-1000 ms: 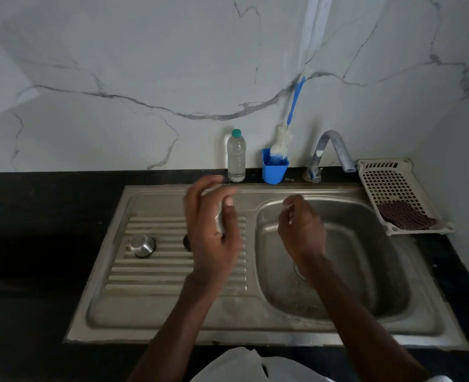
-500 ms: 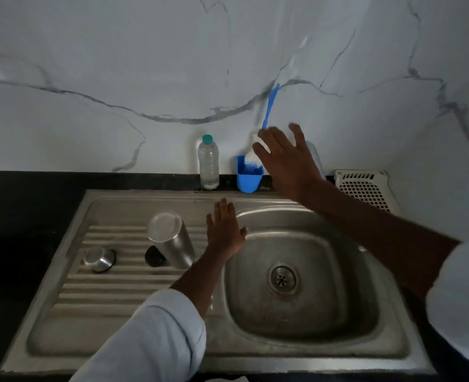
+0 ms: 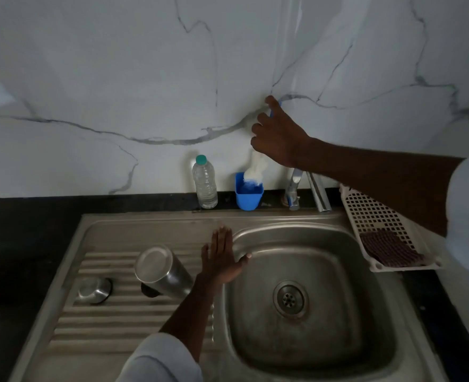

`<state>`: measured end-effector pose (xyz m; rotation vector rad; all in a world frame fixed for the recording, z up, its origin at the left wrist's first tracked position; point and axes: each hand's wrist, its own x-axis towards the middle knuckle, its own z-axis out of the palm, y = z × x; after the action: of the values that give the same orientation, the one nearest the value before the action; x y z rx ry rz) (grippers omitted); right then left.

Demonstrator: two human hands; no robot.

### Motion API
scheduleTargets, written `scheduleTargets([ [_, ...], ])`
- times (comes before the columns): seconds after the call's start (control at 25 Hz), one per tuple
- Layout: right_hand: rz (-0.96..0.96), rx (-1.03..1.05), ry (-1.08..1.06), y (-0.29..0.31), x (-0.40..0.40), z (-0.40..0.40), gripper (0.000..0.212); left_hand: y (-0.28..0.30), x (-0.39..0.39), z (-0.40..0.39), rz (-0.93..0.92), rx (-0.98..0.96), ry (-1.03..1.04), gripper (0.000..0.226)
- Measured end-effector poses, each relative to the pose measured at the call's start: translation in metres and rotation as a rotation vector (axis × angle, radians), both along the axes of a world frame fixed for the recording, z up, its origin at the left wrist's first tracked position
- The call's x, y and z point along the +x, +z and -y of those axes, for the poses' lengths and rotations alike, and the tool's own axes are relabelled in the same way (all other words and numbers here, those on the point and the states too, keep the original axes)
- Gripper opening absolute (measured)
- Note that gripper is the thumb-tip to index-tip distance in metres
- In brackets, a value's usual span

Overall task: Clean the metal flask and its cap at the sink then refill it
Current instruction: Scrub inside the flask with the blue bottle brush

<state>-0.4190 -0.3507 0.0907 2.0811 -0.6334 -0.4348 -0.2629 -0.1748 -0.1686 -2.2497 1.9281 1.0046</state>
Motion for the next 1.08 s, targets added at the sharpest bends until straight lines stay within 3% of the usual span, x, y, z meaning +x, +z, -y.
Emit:
scheduleTargets([
  [0.16,0.164,0.068,-0.114,0.022,-0.005,-0.024,0.023,0.018,0.001,0.006,-0.128,-0.017,0.078,0.09],
  [0.56,0.832,0.135,-0.644,0.069,-0.075,-0.13,0.011,0.046,-0.037,-0.051,-0.369,-0.452,0.257,0.067],
  [0.64,0.983,0.171,-0.736,0.069,-0.091,-0.15,0.017,0.055,-0.043,-0.065,-0.403,-0.553,0.298,0.058],
  [0.8,1.309,0.305,-0.925,0.035,-0.124,-0.188,0.01,0.075,-0.051,-0.095,-0.518,-0.649,0.394,0.045],
  [0.96,1.646,0.676,-1.001,-0.04,-0.149,-0.224,0.029,0.066,-0.044,-0.115,-0.687,-0.694,0.506,0.039],
  [1.08,2.088,0.973,-1.003,-0.108,-0.149,-0.257,0.034,0.075,-0.04,-0.133,-0.749,-0.713,0.495,0.034],
])
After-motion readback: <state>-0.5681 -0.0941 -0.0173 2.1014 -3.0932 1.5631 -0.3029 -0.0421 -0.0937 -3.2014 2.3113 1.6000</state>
